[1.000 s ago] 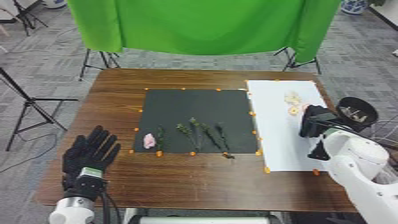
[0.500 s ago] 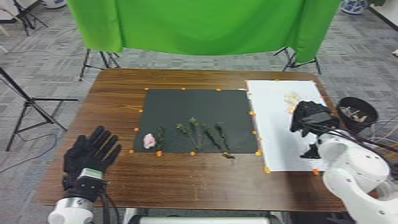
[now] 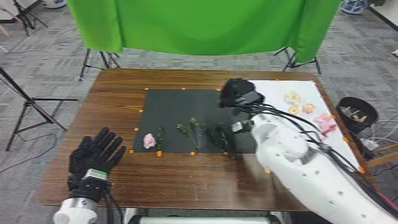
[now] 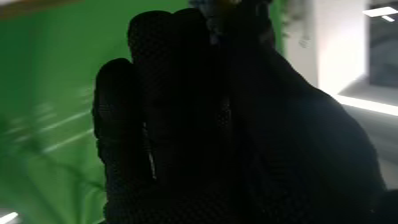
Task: Arrange flowers
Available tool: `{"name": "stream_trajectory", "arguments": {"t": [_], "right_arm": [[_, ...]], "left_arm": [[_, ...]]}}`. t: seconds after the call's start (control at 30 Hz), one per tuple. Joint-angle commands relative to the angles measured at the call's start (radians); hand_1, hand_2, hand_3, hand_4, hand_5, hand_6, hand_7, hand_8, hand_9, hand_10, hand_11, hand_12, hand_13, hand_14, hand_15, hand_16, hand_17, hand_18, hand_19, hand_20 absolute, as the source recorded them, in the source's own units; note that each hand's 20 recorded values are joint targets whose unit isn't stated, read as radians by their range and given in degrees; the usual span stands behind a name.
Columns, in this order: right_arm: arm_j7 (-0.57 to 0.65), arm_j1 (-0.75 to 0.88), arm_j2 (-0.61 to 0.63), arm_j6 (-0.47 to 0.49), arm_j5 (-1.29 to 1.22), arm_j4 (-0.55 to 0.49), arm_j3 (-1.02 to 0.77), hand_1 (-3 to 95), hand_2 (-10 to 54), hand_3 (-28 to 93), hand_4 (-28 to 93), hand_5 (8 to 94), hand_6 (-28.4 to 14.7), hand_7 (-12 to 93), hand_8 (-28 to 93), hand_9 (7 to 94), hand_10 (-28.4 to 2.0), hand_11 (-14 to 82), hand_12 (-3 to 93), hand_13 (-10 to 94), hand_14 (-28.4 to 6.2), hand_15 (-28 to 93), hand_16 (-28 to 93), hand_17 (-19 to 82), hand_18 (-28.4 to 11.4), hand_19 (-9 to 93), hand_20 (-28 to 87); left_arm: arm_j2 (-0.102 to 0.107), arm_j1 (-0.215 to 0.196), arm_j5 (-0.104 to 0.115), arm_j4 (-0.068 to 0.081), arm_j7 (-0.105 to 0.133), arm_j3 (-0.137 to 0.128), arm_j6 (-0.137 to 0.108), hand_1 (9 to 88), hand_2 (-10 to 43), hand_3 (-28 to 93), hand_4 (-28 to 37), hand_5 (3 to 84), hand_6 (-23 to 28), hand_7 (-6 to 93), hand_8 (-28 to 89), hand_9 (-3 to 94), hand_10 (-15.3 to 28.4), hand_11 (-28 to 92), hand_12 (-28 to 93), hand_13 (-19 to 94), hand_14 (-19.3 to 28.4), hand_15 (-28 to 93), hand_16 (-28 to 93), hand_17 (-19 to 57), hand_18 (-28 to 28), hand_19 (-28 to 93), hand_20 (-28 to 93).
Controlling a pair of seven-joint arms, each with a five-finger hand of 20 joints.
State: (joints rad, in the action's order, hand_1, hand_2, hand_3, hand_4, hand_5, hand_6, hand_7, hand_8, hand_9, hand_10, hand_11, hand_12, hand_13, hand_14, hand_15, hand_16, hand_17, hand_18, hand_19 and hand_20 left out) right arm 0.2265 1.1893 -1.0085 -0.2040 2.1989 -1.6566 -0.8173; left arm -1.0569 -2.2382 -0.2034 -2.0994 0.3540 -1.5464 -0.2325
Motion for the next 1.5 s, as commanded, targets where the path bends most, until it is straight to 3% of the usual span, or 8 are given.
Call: {"name": "stream_trajectory", "arguments": {"t": [0.03, 0.47, 0.77, 0.83, 1.07, 1.33, 1.43, 1.5], "right_arm": [[-0.018, -0.175, -0.2, 0.104, -0.025, 0.075, 0.137, 61.6, -9.5, 72, -28, 80.7, 2.9, 20, 1, 88.9, -7.0, 6.7, 40.1, 73, -6.2, 35, 47, 30, -18.1, 73, 38], [-0.016, -0.261, -0.351, 0.233, 0.075, 0.275, 0.255, 61.8, -9.5, 71, -28, 79.8, 3.1, 20, 1, 88.1, -6.8, 6.5, 39.3, 72, -5.7, 34, 46, 30, -17.7, 73, 38], [0.033, -0.237, -0.355, 0.27, 0.098, 0.259, 0.273, 61.3, -9.5, 71, -28, 76.0, 2.5, 19, -1, 84.7, -7.4, 5.5, 36.8, 70, -5.8, 33, 44, 30, -17.8, 73, 38], [0.038, -0.222, -0.377, 0.31, 0.093, 0.26, 0.248, 61.0, -9.5, 71, -28, 73.7, 2.3, 20, -2, 83.0, -7.5, 5.4, 35.6, 68, -5.7, 32, 44, 30, -17.6, 74, 37], [0.04, -0.215, -0.383, 0.324, 0.116, 0.265, 0.244, 60.2, -9.5, 72, -28, 68.2, 2.1, 21, -5, 79.1, -8.2, 5.1, 33.2, 64, -5.6, 31, 41, 29, -17.5, 74, 36], [0.068, -0.204, -0.379, 0.368, 0.087, 0.251, 0.22, 59.9, -9.5, 71, -28, 63.3, 4.5, 19, -14, 69.2, -7.7, 10.8, 17.5, 63, -6.2, 27, 40, 29, -17.4, 74, 34], [0.067, -0.198, -0.375, 0.368, 0.088, 0.244, 0.216, 58.8, -9.5, 72, -28, 61.5, 4.7, 19, -15, 67.3, -7.6, 11.1, 15.2, 63, -6.4, 27, 39, 29, -17.6, 74, 34], [0.065, -0.194, -0.375, 0.382, 0.082, 0.238, 0.207, 58.1, -9.5, 73, -28, 60.8, 4.7, 19, -15, 66.2, -7.5, 10.8, 14.5, 62, -6.6, 28, 38, 29, -17.7, 74, 34]], "left_arm": [[-0.008, 0.004, -0.012, 0.007, -0.008, 0.017, 0.012, 28.8, 17.9, 73, -28.2, 40.5, 9.8, 18.1, -9, 31.0, 15.7, 27, 10, 23, 16.1, 43, -9, -7.7, 14.5, 39, 9], [0.024, 0.063, -0.006, 0.026, 0.007, 0.042, 0.004, 28.8, 17.8, 73, -28.2, 40.3, 9.7, 17.9, -9, 31.0, 15.7, 27, 10, 23, 16.1, 42, -9, -7.7, 14.4, 39, 9], [0.033, 0.087, -0.005, 0.036, 0.001, 0.039, 0.007, 28.7, 17.8, 73, -28.2, 40.3, 9.7, 17.8, -9, 31.0, 15.8, 27, 11, 23, 16.1, 42, -8, -7.4, 14.3, 38, 9], [0.038, 0.097, 0.006, 0.032, 0.024, 0.045, -0.021, 28.6, 17.8, 73, -28.2, 40.3, 9.7, 17.8, -9, 31.0, 15.7, 27, 11, 23, 16.1, 42, -8, -7.3, 14.3, 38, 9], [0.04, 0.112, 0.011, 0.036, 0.032, 0.046, -0.019, 28.7, 17.8, 73, -28.3, 39.5, 9.6, 18.1, -9, 30.4, 15.5, 27, 11, 23, 16.1, 42, -9, -7.3, 14.3, 38, 9], [0.039, 0.116, 0.017, 0.034, 0.044, 0.038, -0.026, 28.9, 18.0, 73, -28.2, 41.1, 8.8, 18.8, -10, 31.2, 15.0, 27, 10, 23, 16.2, 43, -9, -7.3, 14.3, 38, 9], [0.042, 0.118, 0.045, 0.025, 0.07, 0.044, -0.071, 29.0, 18.1, 73, -28.3, 40.8, 9.0, 18.8, -10, 31.1, 15.0, 27, 10, 23, 16.2, 43, -9, -7.2, 14.3, 38, 9], [0.04, 0.115, 0.036, 0.019, 0.063, 0.041, -0.094, 28.9, 17.9, 73, -28.3, 40.0, 9.3, 18.7, -10, 30.7, 15.2, 27, 10, 23, 16.2, 43, -9, -7.2, 14.3, 38, 9]]}}
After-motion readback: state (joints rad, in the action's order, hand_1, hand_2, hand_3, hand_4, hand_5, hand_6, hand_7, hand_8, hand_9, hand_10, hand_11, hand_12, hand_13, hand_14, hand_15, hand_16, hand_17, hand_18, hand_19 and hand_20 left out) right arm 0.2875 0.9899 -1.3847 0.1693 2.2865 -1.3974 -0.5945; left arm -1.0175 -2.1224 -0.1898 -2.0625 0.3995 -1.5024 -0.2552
